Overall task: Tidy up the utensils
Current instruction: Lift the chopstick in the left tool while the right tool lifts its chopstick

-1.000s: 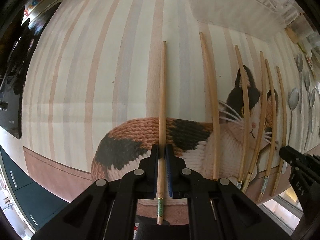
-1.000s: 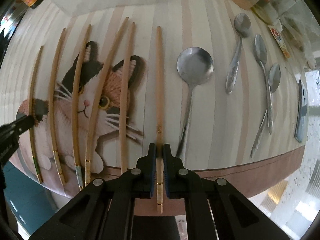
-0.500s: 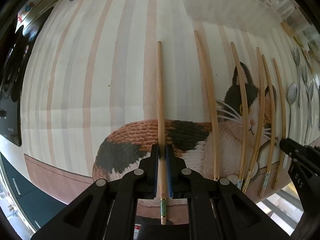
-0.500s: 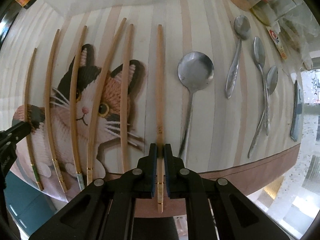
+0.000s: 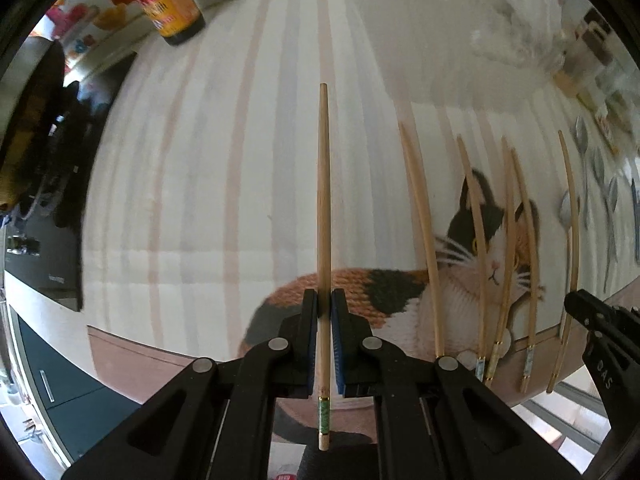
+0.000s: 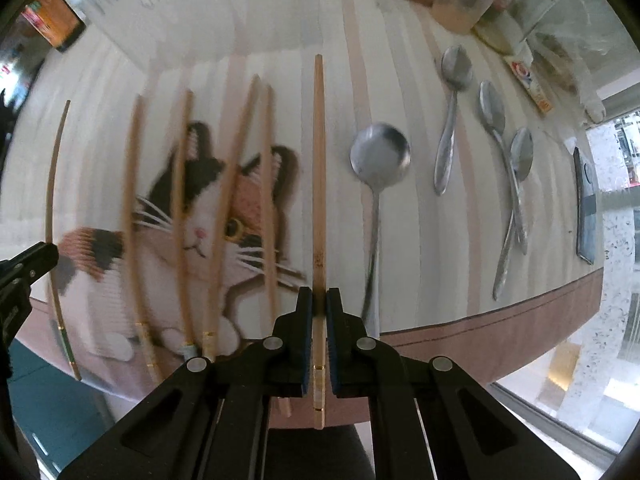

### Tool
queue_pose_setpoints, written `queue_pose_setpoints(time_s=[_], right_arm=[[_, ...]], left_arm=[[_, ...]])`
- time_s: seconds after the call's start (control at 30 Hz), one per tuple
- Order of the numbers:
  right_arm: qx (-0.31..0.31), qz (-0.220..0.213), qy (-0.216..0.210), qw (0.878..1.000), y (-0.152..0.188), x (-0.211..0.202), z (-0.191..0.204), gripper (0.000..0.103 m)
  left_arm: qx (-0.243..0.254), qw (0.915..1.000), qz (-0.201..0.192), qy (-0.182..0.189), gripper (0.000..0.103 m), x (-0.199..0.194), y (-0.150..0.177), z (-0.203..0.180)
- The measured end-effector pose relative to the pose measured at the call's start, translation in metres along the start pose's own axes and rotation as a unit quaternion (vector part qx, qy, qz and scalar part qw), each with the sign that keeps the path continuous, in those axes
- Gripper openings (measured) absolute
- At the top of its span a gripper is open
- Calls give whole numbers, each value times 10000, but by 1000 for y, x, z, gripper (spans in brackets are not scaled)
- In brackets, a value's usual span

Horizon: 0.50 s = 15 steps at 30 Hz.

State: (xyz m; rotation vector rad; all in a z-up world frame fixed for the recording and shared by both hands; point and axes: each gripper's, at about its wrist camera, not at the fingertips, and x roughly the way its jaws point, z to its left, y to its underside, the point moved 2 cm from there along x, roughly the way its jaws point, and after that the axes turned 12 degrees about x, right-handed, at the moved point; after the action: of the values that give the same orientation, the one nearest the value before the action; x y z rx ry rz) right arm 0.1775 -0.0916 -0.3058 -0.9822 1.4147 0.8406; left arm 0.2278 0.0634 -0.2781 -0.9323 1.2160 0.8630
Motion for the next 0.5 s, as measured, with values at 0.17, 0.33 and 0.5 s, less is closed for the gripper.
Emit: queue_pose_setpoints(time_s=[0.17,0.33,0.5], right_arm=[[94,-192,-322,9993,0,-33,-5,7],[205,-466,-675,9964,-16,-69,-23,7],[224,-779,-1113,9905,-55,-110,-37,7]], left_arm=[[-149,9995,-281,-19,4,-35,-8,1],[-248,9973,-687,44,4,-82,-14,7],[-371,9923,-1157,240,4,-127,-54,12]])
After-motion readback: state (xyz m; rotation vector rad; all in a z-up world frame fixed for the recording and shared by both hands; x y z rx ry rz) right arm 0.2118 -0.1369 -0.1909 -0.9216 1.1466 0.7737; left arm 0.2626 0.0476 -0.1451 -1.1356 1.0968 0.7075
